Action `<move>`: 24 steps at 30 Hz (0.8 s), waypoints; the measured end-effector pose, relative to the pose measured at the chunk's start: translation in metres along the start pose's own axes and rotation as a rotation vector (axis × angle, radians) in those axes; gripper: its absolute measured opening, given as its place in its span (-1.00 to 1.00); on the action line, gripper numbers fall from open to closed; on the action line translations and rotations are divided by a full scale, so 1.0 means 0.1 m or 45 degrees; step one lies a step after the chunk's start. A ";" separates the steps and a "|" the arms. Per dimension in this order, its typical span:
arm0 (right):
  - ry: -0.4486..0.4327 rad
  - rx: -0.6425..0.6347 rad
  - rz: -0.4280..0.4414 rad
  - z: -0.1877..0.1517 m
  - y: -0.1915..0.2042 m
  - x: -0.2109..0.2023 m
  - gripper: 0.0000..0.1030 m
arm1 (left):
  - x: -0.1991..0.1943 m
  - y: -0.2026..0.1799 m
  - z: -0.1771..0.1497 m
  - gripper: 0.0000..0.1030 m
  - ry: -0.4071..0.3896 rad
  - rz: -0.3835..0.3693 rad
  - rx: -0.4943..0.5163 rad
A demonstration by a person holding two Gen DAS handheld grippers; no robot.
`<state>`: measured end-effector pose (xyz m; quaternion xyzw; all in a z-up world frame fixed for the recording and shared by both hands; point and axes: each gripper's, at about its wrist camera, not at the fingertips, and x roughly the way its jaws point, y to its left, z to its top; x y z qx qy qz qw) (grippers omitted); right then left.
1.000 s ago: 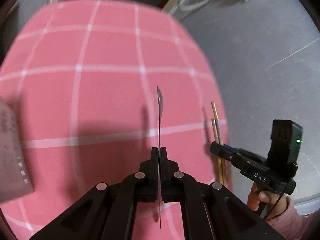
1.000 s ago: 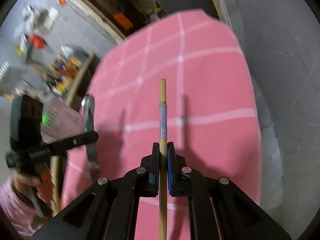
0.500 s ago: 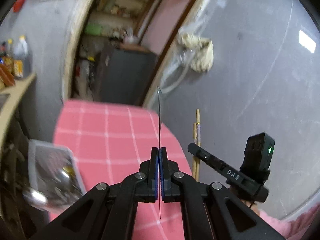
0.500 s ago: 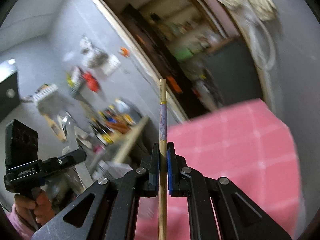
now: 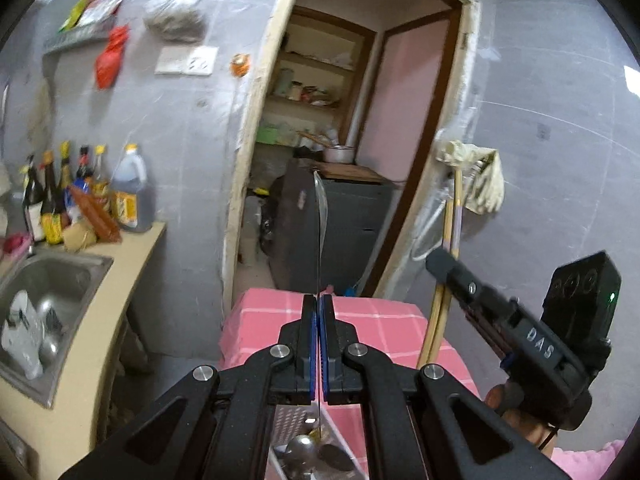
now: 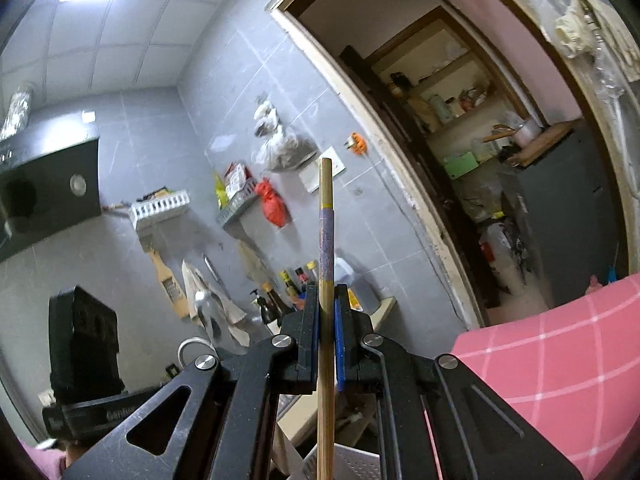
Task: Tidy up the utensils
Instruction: 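Lift the knife and chopsticks with both tools over the white caddy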
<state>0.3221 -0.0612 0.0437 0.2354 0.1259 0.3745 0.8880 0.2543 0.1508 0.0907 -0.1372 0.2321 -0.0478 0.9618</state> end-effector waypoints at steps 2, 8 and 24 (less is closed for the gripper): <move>0.019 -0.031 -0.003 -0.09 0.00 0.06 -0.88 | -0.01 0.10 -0.17 -0.96 -0.024 -0.013 -0.044; 0.080 -0.106 -0.009 -0.30 -0.02 0.15 -0.88 | 0.04 0.26 -0.55 -0.96 -0.048 -0.003 -0.144; 0.213 -0.194 -0.003 -0.53 -0.03 -0.08 -0.88 | 0.12 0.17 -0.89 -0.95 0.158 -0.008 -0.048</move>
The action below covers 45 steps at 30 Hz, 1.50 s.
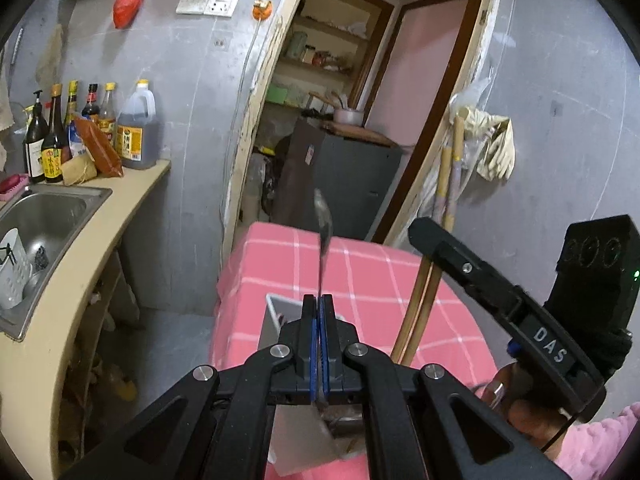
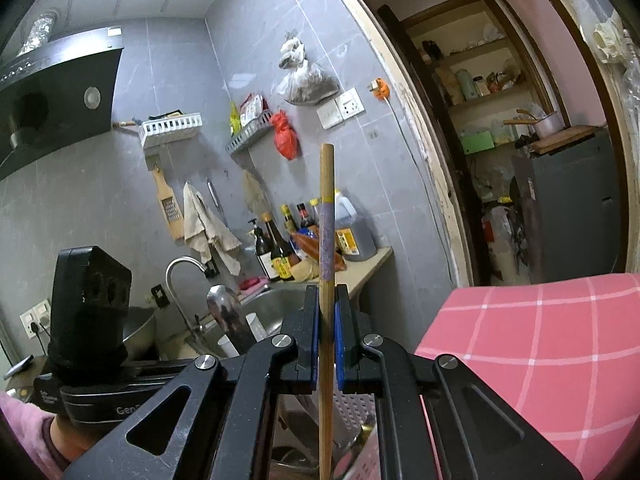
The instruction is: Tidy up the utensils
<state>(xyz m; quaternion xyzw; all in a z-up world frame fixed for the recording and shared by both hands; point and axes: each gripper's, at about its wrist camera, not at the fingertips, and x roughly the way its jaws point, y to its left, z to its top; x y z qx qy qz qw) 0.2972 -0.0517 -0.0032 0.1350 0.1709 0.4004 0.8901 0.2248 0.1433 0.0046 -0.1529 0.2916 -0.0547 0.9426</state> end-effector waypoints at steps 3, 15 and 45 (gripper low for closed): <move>0.012 0.022 -0.011 0.00 -0.04 -0.05 -0.88 | -0.01 -0.01 -0.01 -0.95 0.025 -0.010 0.007; 0.068 0.039 -0.034 -0.03 -0.03 -0.15 -0.78 | -0.11 0.02 -0.01 -0.80 0.037 -0.031 -0.027; -0.087 0.004 -0.498 -0.12 0.45 -1.35 0.76 | -0.82 -0.11 -0.24 0.96 -0.198 0.026 0.063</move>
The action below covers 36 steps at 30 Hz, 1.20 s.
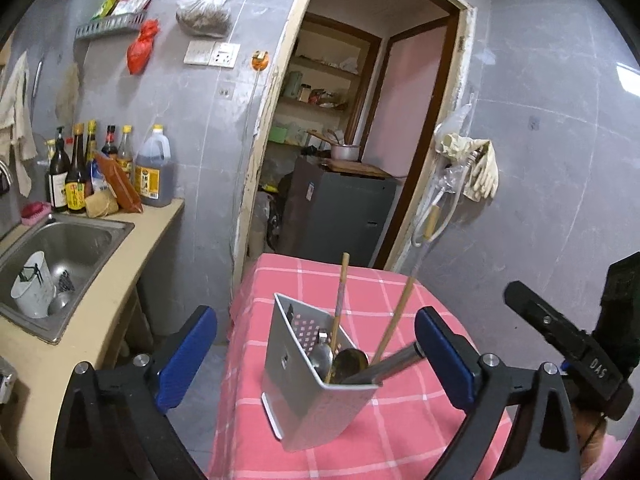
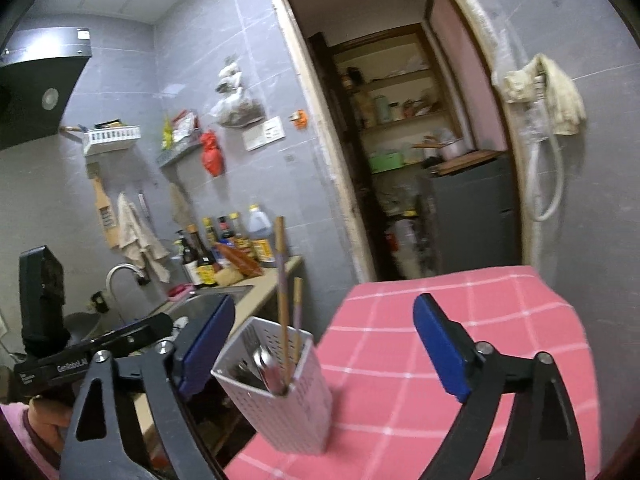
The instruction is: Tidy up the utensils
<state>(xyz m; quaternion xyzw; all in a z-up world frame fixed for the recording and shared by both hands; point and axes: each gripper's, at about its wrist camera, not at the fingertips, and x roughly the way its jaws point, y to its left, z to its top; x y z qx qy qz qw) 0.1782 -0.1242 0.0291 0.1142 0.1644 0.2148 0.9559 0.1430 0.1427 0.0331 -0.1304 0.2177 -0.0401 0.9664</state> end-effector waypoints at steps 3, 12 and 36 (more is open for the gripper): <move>-0.014 0.002 -0.095 -0.07 -0.03 -0.26 0.88 | -0.11 -0.06 -0.11 0.98 -0.004 -0.006 0.042; -0.002 -0.040 -0.277 -0.27 -0.04 -0.94 0.97 | -0.48 -0.29 -0.45 0.99 -0.039 -0.004 0.139; 0.042 -0.128 -0.381 -0.63 0.02 -1.75 0.97 | -1.04 -0.54 -1.02 0.99 -0.060 0.029 0.187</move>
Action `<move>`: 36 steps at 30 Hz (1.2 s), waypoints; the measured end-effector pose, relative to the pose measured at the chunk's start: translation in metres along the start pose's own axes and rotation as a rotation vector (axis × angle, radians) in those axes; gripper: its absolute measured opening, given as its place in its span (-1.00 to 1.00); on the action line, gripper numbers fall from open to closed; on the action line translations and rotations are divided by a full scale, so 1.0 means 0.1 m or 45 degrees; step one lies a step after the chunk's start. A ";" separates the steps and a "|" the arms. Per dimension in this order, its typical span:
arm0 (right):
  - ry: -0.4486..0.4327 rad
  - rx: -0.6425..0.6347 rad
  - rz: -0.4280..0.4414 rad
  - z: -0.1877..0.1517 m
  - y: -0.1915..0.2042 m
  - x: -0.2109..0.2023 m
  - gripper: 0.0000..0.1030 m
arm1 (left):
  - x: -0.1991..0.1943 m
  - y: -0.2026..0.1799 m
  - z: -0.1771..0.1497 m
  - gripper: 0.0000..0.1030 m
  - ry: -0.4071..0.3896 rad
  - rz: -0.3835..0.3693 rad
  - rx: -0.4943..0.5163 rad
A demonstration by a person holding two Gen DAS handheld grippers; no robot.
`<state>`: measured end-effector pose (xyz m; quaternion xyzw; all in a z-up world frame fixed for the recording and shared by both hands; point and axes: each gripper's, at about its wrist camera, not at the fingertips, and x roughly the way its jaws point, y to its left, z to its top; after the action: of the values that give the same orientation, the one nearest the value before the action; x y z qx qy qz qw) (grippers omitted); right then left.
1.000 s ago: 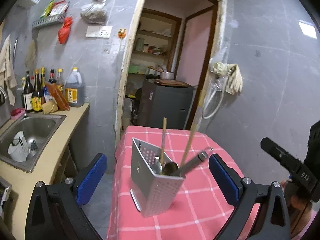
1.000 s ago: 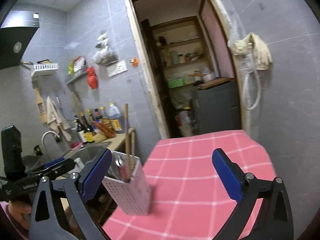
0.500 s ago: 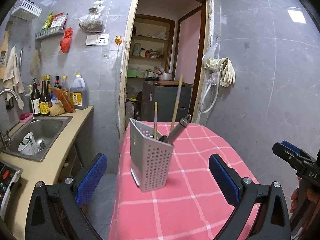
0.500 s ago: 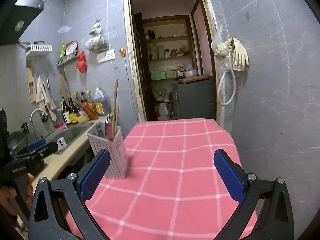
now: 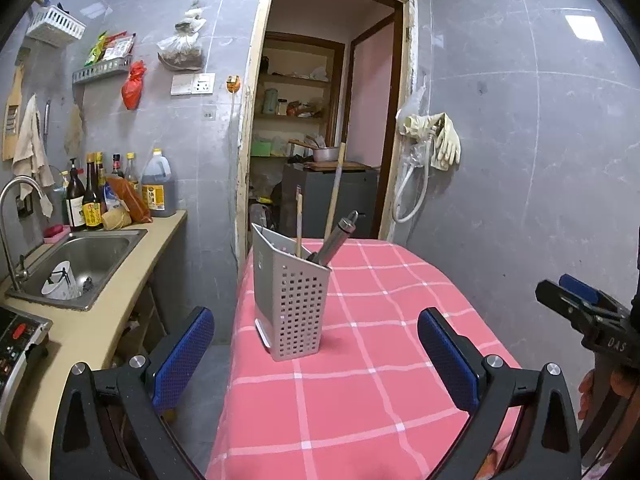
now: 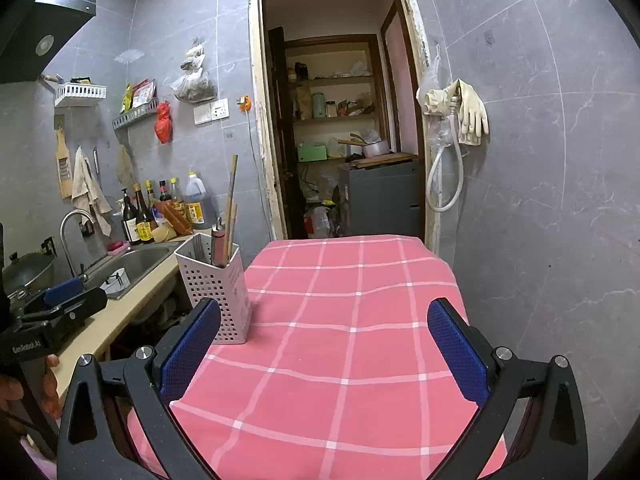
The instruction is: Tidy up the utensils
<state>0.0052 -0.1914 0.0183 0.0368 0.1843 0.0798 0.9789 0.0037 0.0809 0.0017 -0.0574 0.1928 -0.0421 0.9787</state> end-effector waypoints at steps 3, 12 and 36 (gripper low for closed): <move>0.006 0.006 -0.001 0.00 -0.02 -0.01 0.97 | 0.00 -0.02 -0.01 0.99 0.004 0.000 0.003; 0.019 0.014 0.005 0.01 -0.03 0.03 0.97 | 0.03 -0.06 0.00 0.99 0.013 -0.009 0.012; 0.031 0.020 0.019 -0.02 0.02 0.06 0.97 | 0.06 -0.07 -0.03 0.99 0.019 -0.006 0.008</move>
<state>0.0093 -0.1880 0.0149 0.0449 0.1965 0.0860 0.9757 0.0073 0.0727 -0.0020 -0.0545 0.1997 -0.0454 0.9773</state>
